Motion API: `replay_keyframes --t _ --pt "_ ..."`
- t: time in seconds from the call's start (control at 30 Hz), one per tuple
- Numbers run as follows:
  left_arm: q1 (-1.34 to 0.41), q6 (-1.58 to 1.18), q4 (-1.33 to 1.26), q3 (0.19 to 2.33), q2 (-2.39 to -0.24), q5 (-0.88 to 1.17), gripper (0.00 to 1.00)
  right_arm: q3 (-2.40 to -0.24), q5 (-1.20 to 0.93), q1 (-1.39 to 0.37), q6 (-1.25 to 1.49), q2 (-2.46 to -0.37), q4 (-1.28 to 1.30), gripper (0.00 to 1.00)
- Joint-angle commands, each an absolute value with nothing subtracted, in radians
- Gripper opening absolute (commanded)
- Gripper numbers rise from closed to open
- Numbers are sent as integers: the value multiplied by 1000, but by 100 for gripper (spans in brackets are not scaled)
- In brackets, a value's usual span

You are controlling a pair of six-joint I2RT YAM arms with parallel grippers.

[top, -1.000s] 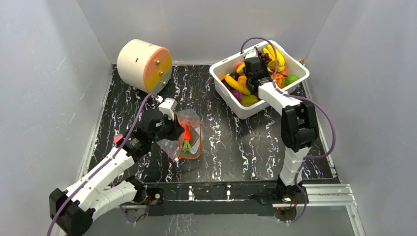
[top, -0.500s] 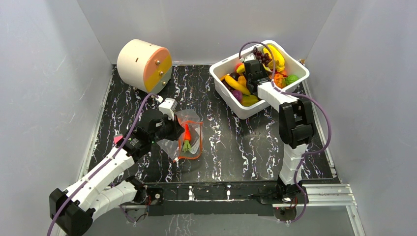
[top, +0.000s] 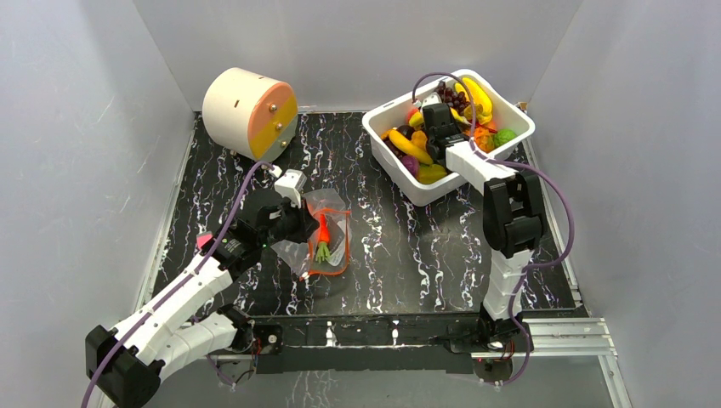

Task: Place the food in the zip-top bag and seal the zipper
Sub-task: Pick up the fake vegetable from the bin.

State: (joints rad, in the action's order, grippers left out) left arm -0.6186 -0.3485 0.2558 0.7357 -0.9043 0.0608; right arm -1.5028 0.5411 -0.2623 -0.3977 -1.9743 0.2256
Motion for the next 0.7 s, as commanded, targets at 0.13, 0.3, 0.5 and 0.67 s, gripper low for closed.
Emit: replay_keyframes --t 0.13,0.3,0.5,0.67 --pt "-624 -347 232 725 -889 67 0 -1502 483 -269 -326 -1861 227 18" --pt "-623 -348 233 725 -886 67 0 -1510 480 -282 -304 -1845 281 14" --pt "-623 -359 216 720 -887 68 0 -1503 442 -313 -225 -1804 361 14" --pt "-623 -367 204 715 -893 89 0 -1468 360 -328 -181 -1750 400 14"
